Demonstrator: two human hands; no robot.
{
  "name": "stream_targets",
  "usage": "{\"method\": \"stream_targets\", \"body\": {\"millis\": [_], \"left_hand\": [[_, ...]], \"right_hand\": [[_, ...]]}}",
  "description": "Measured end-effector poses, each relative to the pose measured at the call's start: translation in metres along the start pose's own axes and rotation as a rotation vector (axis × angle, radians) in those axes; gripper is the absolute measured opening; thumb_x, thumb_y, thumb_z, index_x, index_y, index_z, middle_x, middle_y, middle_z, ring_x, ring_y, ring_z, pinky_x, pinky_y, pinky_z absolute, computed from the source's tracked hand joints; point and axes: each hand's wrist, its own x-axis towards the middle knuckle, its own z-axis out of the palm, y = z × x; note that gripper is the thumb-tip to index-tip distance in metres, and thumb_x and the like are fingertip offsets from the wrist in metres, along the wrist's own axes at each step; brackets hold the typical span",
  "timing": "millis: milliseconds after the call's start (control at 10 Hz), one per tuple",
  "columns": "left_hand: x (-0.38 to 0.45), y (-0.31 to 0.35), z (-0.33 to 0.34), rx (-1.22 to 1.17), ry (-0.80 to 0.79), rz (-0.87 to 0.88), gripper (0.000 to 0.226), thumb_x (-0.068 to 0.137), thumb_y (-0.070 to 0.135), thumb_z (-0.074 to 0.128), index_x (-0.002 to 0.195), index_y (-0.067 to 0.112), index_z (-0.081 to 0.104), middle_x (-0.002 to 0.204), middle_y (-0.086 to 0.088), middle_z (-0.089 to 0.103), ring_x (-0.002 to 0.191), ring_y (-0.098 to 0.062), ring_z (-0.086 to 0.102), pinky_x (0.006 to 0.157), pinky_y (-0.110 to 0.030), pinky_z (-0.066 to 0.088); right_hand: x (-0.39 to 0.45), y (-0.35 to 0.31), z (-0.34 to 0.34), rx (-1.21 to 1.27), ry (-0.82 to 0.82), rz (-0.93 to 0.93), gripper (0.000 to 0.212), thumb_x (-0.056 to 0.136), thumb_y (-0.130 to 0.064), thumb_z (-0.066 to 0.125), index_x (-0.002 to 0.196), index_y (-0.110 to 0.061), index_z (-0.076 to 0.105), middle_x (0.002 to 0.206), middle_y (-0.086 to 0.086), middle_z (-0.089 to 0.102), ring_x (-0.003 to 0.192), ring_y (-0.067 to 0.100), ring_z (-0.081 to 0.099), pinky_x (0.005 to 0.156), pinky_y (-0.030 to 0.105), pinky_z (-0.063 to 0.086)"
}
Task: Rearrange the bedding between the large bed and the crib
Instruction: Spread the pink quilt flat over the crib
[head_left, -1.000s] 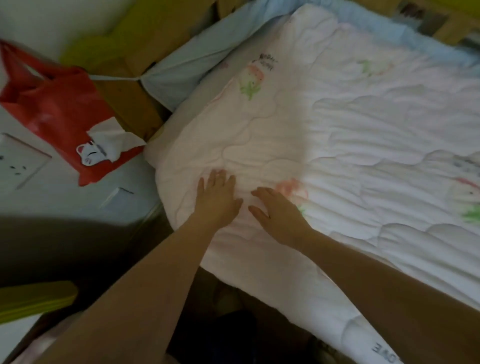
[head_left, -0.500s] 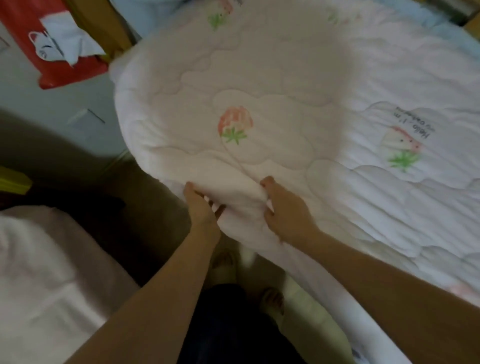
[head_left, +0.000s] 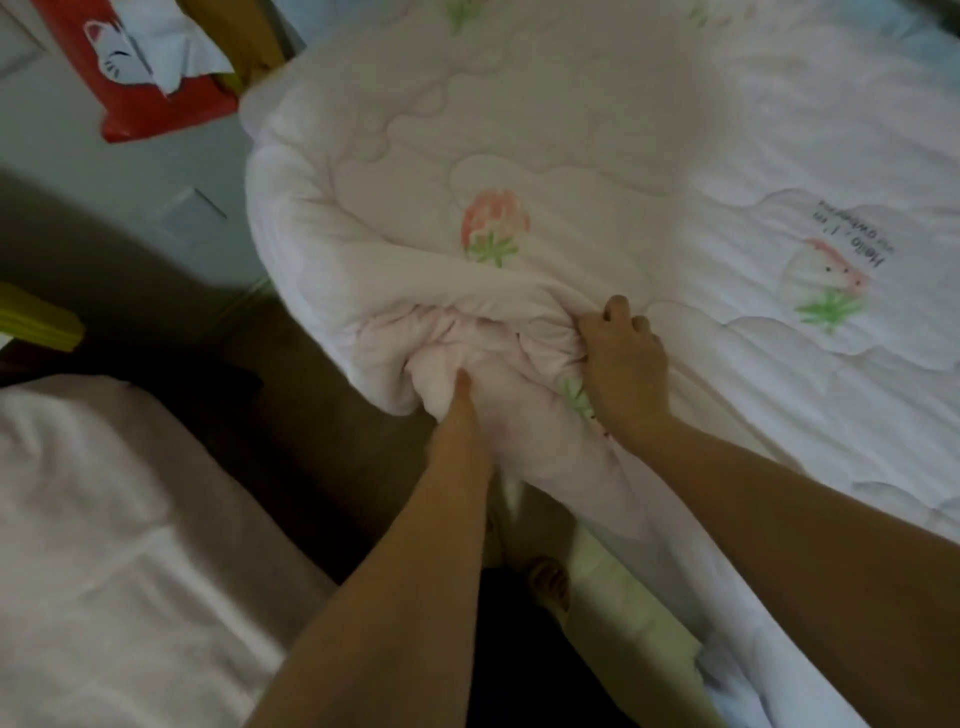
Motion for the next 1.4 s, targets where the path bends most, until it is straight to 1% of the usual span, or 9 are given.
{"method": "stream_targets", "body": {"millis": [100,200,300,600,700,900,1100,1200,1400], "left_hand": [[-0.006,-0.017,0.008,0.084,0.153,0.279,0.045,0.094,0.058,0.042,0.066,0.035,0.069,0.076,0.014,0.062,0.069,0.0,0.054,0.078,-0.007,0.047],[-0.026,0.025,-0.011,-0.117,-0.141,-0.322,0.034,0.096,0.048,0.046,0.072,0.026,0.059,0.066,0.007,0.046,0.057,-0.007,0.045,0.058,-0.015,0.044],[-0.026,0.031,-0.019,0.048,-0.017,-0.212,0.038,0.097,0.026,0.051,0.124,-0.001,0.054,0.117,-0.02,0.06,0.108,-0.032,0.058,0.091,-0.034,0.046],[0.006,0.004,-0.206,1.116,0.17,-0.158,0.083,0.09,0.015,0.058,0.146,-0.013,0.003,0.149,-0.028,0.025,0.133,-0.036,0.038,0.105,-0.036,0.037],[0.0,0.013,-0.187,1.243,0.015,0.051,0.076,0.094,0.012,0.049,0.15,0.0,-0.002,0.149,-0.024,0.027,0.133,-0.036,0.039,0.106,-0.039,0.036],[0.001,0.028,-0.109,1.152,-0.128,0.297,0.041,0.09,0.008,0.052,0.131,0.005,0.046,0.131,-0.015,0.05,0.12,-0.029,0.049,0.089,-0.03,0.043],[0.025,0.031,-0.13,1.362,-0.087,0.07,0.076,0.095,0.029,0.051,0.151,0.012,0.003,0.156,-0.018,0.006,0.144,-0.038,0.009,0.11,-0.047,0.027],[0.044,0.047,-0.138,1.156,0.035,0.183,0.077,0.096,0.032,0.051,0.152,0.014,0.002,0.157,-0.017,0.003,0.145,-0.037,0.002,0.111,-0.049,0.025],[0.099,0.088,-0.113,0.656,0.03,0.109,0.073,0.095,0.045,0.048,0.15,0.009,0.015,0.151,-0.017,0.021,0.133,-0.038,0.034,0.106,-0.047,0.038]], "right_hand": [[-0.012,-0.001,0.001,0.037,-0.058,0.005,0.038,0.096,-0.031,0.039,0.121,-0.004,0.052,0.133,0.019,0.046,0.106,0.038,0.055,0.086,0.043,0.043],[-0.025,-0.001,0.006,-0.016,-0.173,-0.034,0.069,0.092,-0.051,0.044,0.14,-0.002,0.037,0.153,0.019,0.024,0.135,0.038,0.033,0.107,0.048,0.03],[-0.034,-0.003,0.008,0.009,-0.186,-0.077,0.068,0.091,-0.042,0.05,0.142,-0.001,0.033,0.155,0.02,0.017,0.139,0.039,0.027,0.111,0.05,0.027],[-0.058,-0.01,0.003,0.035,-0.631,-0.251,0.055,0.095,-0.052,0.036,0.131,-0.012,0.049,0.157,0.016,0.012,0.144,0.033,0.016,0.116,0.042,0.022],[-0.059,-0.028,0.006,0.135,-0.383,-0.223,0.06,0.095,-0.04,0.047,0.142,-0.008,0.028,0.155,0.019,0.017,0.142,0.032,0.021,0.112,0.042,0.03],[-0.05,-0.066,0.024,0.082,-0.468,-0.368,0.069,0.096,-0.044,0.042,0.152,-0.019,0.009,0.16,0.008,-0.008,0.147,0.027,-0.003,0.118,0.043,0.006],[-0.039,-0.073,0.016,0.249,-0.261,-0.372,0.048,0.097,-0.027,0.045,0.141,-0.009,0.038,0.152,0.011,0.032,0.14,0.025,0.029,0.113,0.036,0.025],[-0.019,-0.077,0.01,0.299,-0.167,-0.42,0.053,0.097,-0.025,0.047,0.145,-0.008,0.032,0.155,0.013,0.023,0.144,0.025,0.021,0.116,0.036,0.02],[0.037,-0.114,0.006,0.298,-0.122,-0.45,0.055,0.097,-0.026,0.046,0.146,-0.01,0.028,0.155,0.012,0.022,0.144,0.025,0.021,0.115,0.036,0.02]]}}
